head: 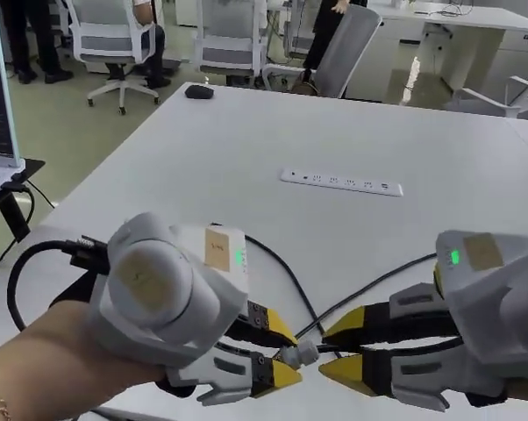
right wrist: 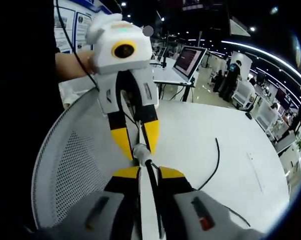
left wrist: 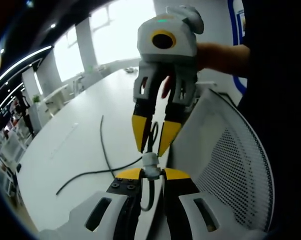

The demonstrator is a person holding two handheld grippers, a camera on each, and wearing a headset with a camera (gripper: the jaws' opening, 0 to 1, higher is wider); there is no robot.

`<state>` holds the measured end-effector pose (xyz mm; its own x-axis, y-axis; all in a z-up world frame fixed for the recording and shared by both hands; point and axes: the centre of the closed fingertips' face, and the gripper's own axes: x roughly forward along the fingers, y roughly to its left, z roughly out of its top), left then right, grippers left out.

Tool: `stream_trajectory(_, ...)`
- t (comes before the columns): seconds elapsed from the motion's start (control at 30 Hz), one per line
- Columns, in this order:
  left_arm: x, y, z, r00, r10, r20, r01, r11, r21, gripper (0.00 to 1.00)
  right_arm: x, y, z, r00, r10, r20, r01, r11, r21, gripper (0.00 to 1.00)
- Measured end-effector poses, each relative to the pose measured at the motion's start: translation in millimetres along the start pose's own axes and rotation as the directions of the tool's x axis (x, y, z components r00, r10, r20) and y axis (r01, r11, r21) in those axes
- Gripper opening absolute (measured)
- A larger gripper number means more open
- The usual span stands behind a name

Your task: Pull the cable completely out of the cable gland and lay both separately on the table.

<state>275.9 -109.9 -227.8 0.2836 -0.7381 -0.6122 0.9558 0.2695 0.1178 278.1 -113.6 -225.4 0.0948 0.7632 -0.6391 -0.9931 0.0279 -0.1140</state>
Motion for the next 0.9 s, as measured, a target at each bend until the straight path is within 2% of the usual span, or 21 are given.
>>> stream_trajectory(0.07, 1.1, -1.6, -0.3, 1.0, -0.003, -0.006, 0.003, 1.0, 0.01, 0.16, -0.2, -1.5, -1.6, 0.9999, -0.005, -0.009, 0.005, 1.0, -0.018, 0.06)
stream_trajectory(0.23, 1.0, -0.3, -1.9, 0.9999, -0.005, -0.016, 0.005, 1.0, 0.012, 0.16, 0.9, -1.3, -4.7, 0.9995, -0.03, -0.002, 0.03, 0.999, -0.014, 0.05)
stream_trajectory(0.33, 1.0, 1.5, -0.8, 0.9999, 0.003, -0.013, -0.002, 1.0, 0.013, 0.16, -2.0, -5.7, -7.0, 0.9986, -0.051, 0.013, 0.051, 0.999, 0.019, 0.05)
stream_trajectory(0.37, 0.4, 4.8, -5.1, 0.9992, 0.018, -0.035, -0.017, 0.999, 0.027, 0.16, -4.0, -8.2, -10.5, 0.998, -0.063, 0.004, 0.063, 0.998, 0.029, 0.04)
stream_trajectory(0.4, 0.3, 5.3, -6.5, 0.999, 0.02, -0.041, -0.019, 0.999, 0.028, 0.16, -4.5, -8.3, -11.4, 0.998, -0.063, 0.002, 0.063, 0.998, 0.029, 0.04)
stream_trajectory(0.57, -1.4, 5.4, -8.9, 0.9991, 0.016, -0.038, -0.016, 1.0, 0.014, 0.16, -14.0, -11.9, -19.5, 0.9967, -0.081, -0.002, 0.081, 0.996, 0.047, 0.04)
stream_trajectory(0.83, -5.9, 9.8, -13.4, 0.9984, 0.033, -0.046, -0.033, 0.999, 0.005, 0.16, -31.1, -26.9, -40.2, 0.9889, -0.141, -0.048, 0.144, 0.987, 0.073, 0.03)
stream_trajectory(0.9, -6.8, 10.5, -14.7, 0.9981, 0.037, -0.049, -0.037, 0.999, 0.001, 0.16, -34.5, -32.2, -46.2, 0.9866, -0.156, -0.047, 0.16, 0.982, 0.099, 0.03)
